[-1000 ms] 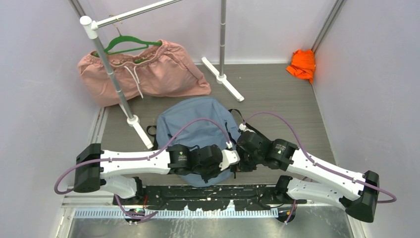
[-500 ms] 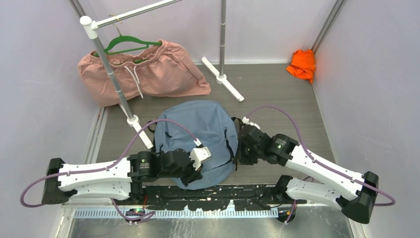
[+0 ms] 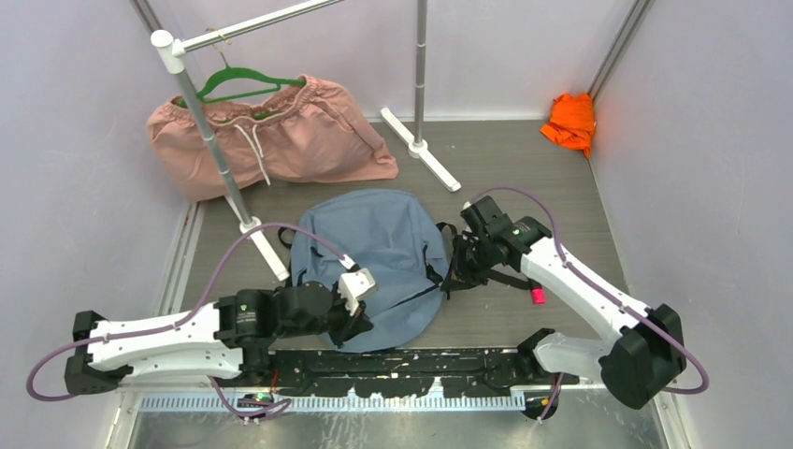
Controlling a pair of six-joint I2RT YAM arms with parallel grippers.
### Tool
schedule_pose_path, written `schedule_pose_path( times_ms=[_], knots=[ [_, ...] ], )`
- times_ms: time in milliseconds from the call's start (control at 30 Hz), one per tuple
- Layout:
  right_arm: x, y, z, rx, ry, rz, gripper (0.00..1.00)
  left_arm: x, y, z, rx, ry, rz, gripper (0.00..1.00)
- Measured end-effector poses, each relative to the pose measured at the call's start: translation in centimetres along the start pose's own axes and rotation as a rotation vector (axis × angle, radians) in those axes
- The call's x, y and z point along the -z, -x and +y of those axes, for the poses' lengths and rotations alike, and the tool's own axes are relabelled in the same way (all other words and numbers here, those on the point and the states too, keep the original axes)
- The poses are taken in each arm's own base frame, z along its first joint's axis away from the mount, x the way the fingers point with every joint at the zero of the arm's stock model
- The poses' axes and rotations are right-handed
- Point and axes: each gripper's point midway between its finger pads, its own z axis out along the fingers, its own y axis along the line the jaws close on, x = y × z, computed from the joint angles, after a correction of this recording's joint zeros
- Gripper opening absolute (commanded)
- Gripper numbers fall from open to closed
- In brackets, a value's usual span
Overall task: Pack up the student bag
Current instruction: Zip the student bag at the center of the board.
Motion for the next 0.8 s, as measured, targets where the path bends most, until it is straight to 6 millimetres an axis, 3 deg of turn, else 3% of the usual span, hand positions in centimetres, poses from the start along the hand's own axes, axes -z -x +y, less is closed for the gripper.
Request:
schedule_pose_path(
  times_ms=[33, 67, 133, 167, 233, 400, 567, 667, 800],
  knots=[
    [-0.3, 0.0, 0.1, -0.004, 0.008, 0.014, 0.01, 0.2, 0.0, 0.1, 0.001, 0.003, -0.007, 0.0],
    [-0.6, 0.0, 0.2, -0.005, 0.014, 0.021, 0.01, 0.4, 0.0, 0.2, 0.002, 0.008, -0.009, 0.11],
    [-1.2, -0.3, 0.2, -0.006, 0.033, 0.041, 0.01, 0.6, -0.2, 0.5, 0.001, 0.019, -0.003, 0.51],
    [-1.5, -0.3, -0.1, -0.003, 0.03, 0.037, 0.01, 0.6, -0.5, 0.6, -0.001, 0.023, 0.014, 0.58],
    [-2.0, -0.2, -1.2, -0.016, 0.011, 0.024, 0.01, 0.6, -1.0, 0.5, -0.007, 0.024, 0.049, 0.62],
    [-2.6, -0.7, -2.1, -0.015, 0.011, 0.012, 0.01, -2.2, 0.6, -0.5, -0.015, 0.028, 0.068, 0.65],
    [-2.1, -0.9, -1.4, 0.009, 0.047, -0.018, 0.01, -7.6, 2.1, -1.7, 0.001, 0.05, 0.093, 0.68],
    [-1.6, -0.8, -1.0, 0.01, 0.068, -0.043, 0.01, -10.3, 3.1, -2.1, 0.029, 0.08, 0.073, 0.57],
    [-1.5, -0.8, -0.8, 0.001, 0.083, -0.052, 0.01, -12.0, 4.0, -2.3, 0.054, 0.127, 0.007, 0.31]
  ],
)
